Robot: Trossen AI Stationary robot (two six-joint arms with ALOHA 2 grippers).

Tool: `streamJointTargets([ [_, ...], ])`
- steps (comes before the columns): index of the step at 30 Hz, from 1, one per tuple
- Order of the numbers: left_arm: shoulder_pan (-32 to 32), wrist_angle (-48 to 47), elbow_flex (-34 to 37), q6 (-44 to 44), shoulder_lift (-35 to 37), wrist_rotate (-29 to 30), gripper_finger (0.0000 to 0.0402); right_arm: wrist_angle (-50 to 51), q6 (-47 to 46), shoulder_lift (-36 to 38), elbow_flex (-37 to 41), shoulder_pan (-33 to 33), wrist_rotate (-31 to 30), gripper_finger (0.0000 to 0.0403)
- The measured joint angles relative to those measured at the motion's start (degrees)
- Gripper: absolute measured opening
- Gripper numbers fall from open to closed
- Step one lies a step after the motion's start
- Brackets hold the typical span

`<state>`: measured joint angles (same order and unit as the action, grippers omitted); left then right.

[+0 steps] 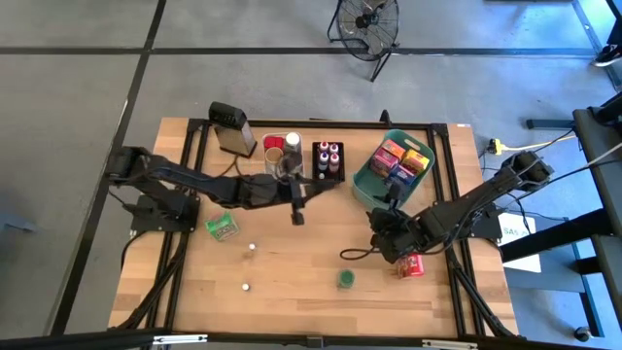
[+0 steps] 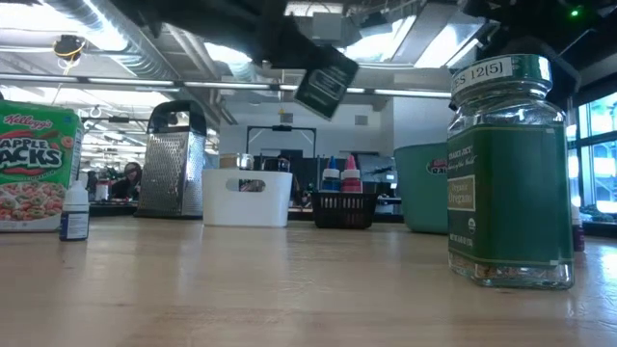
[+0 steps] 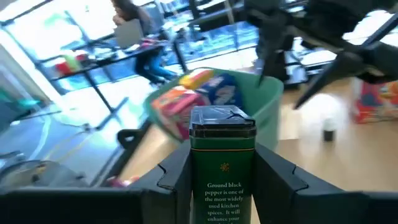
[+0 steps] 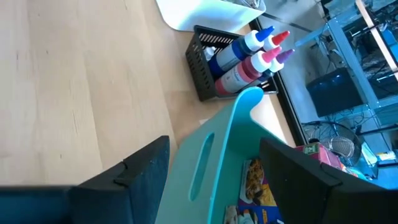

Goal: Pick & Place Kitchen Items
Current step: Put the black spice can into the white bin

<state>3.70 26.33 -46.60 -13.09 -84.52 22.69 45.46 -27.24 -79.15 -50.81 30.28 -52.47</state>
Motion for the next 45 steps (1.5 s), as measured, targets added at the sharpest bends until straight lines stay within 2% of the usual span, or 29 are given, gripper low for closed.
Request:
streamJointTargets([
  [7,-1.1,-0.4,9.1,1.6,10.4,3.8,0.0126,1.2,-1.3,0.0,0.0,0.2,0.6,0.025],
  [14,-2.9,8.1,18.7,3.9,15.9,0.9,0.0125,1.1,-1.5,0.0,0.0,0.2,0.6,0.025],
  [19,-5.9,15.9,24.1,3.0,16.3,-3.7,0.0125,1.0,-1.5,0.0,0.0,0.2,0.6,0.025],
  [32,-16.8,29.7,34.5,8.0,16.3,-16.9,0.0126,0.4,-1.5,0.0,0.0,0.2,0.6,0.025],
  [41,-20.4,33.3,38.3,8.8,16.2,-18.4,0.0127,0.4,-1.5,0.0,0.0,0.2,0.6,0.025],
  [45,-21.2,33.7,38.5,9.9,16.2,-21.8,0.0128,0.4,-1.9,0.0,0.0,0.2,0.6,0.025],
])
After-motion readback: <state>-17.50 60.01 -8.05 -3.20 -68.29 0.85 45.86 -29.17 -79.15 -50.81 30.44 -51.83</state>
